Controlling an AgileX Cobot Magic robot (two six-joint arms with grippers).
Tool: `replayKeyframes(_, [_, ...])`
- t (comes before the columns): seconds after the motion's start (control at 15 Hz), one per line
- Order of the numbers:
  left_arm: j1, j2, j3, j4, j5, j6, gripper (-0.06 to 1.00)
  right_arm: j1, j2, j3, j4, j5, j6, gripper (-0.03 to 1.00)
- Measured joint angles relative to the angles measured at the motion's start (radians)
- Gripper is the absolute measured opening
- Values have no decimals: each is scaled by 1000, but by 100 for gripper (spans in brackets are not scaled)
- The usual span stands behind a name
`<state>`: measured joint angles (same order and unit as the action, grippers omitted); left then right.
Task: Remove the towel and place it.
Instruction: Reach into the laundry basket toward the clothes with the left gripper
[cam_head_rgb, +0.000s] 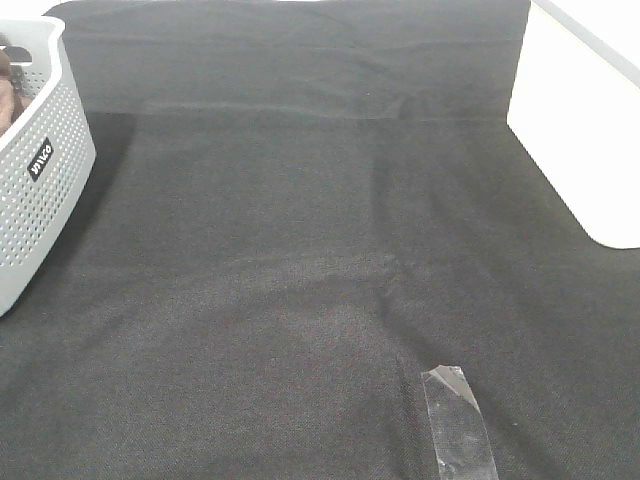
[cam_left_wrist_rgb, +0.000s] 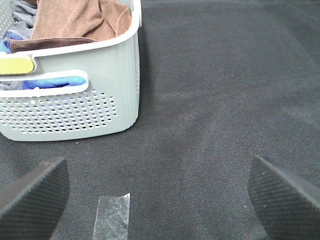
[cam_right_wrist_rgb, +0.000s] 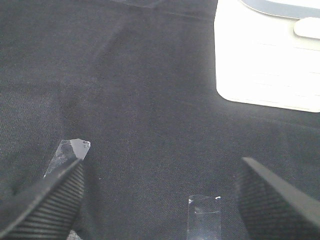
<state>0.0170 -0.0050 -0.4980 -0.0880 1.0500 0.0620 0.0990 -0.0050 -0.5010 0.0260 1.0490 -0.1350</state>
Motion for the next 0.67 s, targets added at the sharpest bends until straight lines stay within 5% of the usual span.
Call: replayKeyframes(0.67, [0, 0, 0, 0, 0, 0, 90, -81, 0, 0, 11, 0, 0, 76])
